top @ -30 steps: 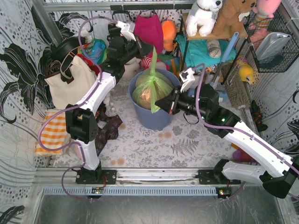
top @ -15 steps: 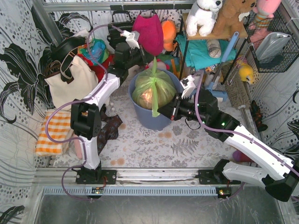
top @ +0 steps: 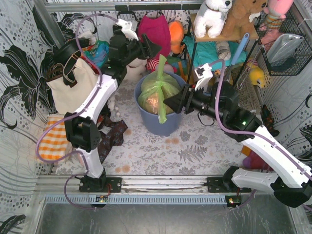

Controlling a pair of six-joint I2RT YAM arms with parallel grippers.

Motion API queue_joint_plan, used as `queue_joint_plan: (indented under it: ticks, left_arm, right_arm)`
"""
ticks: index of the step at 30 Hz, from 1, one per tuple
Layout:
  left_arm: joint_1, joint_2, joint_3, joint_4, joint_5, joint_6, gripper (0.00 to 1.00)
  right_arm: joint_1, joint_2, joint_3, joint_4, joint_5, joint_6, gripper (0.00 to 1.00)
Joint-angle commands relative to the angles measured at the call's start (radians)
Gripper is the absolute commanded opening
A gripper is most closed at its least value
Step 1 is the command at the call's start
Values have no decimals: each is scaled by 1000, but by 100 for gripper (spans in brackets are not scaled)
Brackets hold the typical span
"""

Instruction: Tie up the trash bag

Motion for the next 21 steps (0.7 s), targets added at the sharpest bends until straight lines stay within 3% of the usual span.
queue_joint_plan:
  ticks: [1,4,7,11,17,21]
  left_arm:
    - [30,-132,42,-15,-95,88,79]
    - [48,-224,-27,-28,-177,143,95]
    - [57,-336,-158,-30,-303,200,100]
    - [61,-490,-412,18,-474,239,98]
    - [67,-708,-863,153,-741,194,98]
    - [66,-758,-1064,201,-958,157,98]
  right_arm:
    - [-58,61,140,-120,115,-187,56]
    - [-154,105,190,-159,121,-277,56]
    - [-272,125,197,-166,116,-329,62]
    - [-441,132,141,-132,127,-357,74]
    - [-597,87,-90,21,369,-421,97]
    - [-631,45,-333,223,596,-528,97]
